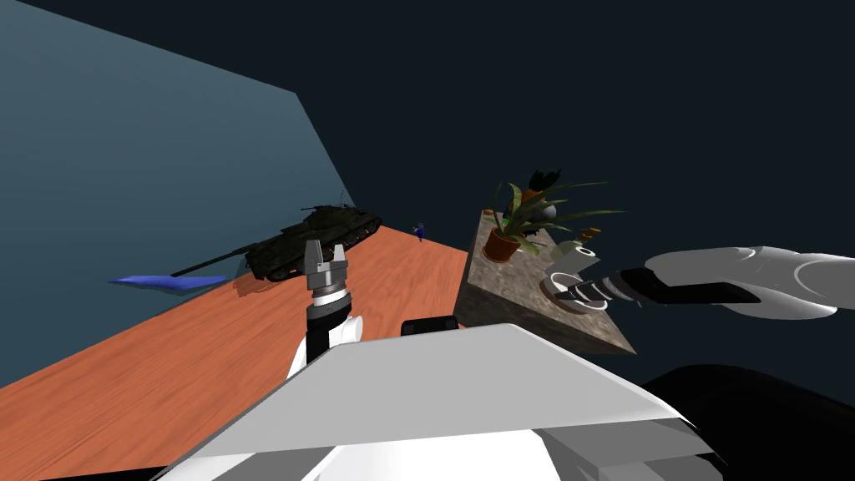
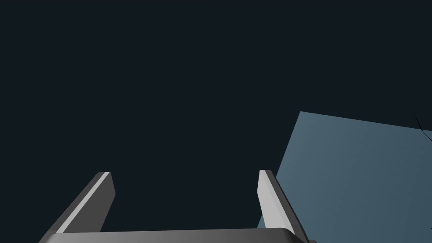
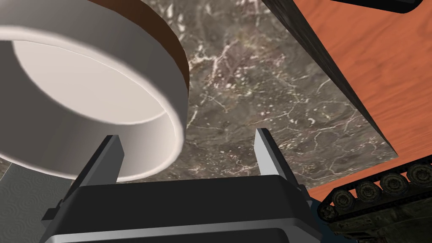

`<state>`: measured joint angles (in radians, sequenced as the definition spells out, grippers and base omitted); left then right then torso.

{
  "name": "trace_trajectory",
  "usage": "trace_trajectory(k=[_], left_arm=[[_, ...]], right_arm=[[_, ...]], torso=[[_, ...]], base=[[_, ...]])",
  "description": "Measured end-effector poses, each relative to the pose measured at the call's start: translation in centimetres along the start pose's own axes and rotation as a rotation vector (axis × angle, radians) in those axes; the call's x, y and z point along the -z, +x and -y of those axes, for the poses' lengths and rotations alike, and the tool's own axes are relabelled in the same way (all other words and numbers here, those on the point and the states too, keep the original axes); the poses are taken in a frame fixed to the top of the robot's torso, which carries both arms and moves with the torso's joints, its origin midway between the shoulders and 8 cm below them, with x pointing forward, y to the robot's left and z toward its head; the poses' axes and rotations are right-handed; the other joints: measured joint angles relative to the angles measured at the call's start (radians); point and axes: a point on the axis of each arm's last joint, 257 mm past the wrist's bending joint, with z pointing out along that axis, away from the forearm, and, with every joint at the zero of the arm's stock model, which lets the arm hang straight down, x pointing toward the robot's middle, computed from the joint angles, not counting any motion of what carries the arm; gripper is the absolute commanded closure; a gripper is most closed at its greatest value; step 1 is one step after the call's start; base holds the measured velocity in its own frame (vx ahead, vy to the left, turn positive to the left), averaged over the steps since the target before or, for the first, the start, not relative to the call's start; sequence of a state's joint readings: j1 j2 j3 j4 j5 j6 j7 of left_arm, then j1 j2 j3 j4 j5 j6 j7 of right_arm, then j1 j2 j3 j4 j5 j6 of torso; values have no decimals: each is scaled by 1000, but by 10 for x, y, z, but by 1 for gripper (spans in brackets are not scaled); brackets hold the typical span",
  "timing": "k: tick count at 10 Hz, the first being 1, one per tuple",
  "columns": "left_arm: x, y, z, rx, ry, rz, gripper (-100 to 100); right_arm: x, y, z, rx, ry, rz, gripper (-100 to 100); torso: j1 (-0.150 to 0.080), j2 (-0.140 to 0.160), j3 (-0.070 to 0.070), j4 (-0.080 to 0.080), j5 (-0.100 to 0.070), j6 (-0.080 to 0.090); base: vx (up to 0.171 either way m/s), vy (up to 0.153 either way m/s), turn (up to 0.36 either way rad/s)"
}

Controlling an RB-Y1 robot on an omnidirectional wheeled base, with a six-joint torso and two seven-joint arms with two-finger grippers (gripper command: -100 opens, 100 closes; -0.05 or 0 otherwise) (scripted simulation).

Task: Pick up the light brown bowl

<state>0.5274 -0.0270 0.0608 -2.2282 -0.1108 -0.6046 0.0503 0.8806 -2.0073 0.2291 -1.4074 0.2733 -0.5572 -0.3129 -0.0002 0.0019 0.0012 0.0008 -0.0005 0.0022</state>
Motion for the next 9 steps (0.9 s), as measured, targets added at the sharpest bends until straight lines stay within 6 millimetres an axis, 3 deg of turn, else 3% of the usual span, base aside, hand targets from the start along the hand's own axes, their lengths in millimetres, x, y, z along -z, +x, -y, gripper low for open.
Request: trace_trajectory(k=[1,2,4,9], left_arm=[[0,0,0,0,0,0,0],[0,0,0,0,0,0,0],[0,0,0,0,0,0,0],[0,0,0,0,0,0,0]], right_arm=[[-4,8,3,-3,4,-1,-100],[-3,3,1,-12,3,12,-100],[-7,23,0,-25,4,-2,-100],[-14,39,1,-40,8,1,-100]], torso=[[-1,0,0,0,0,0],[0,0,0,0,0,0],[-1,1,0,0,0,0],[0,0,0,0,0,0]], base=[[0,0,0],[-3,-4,12],[-4,-4,21],[0,2,20]])
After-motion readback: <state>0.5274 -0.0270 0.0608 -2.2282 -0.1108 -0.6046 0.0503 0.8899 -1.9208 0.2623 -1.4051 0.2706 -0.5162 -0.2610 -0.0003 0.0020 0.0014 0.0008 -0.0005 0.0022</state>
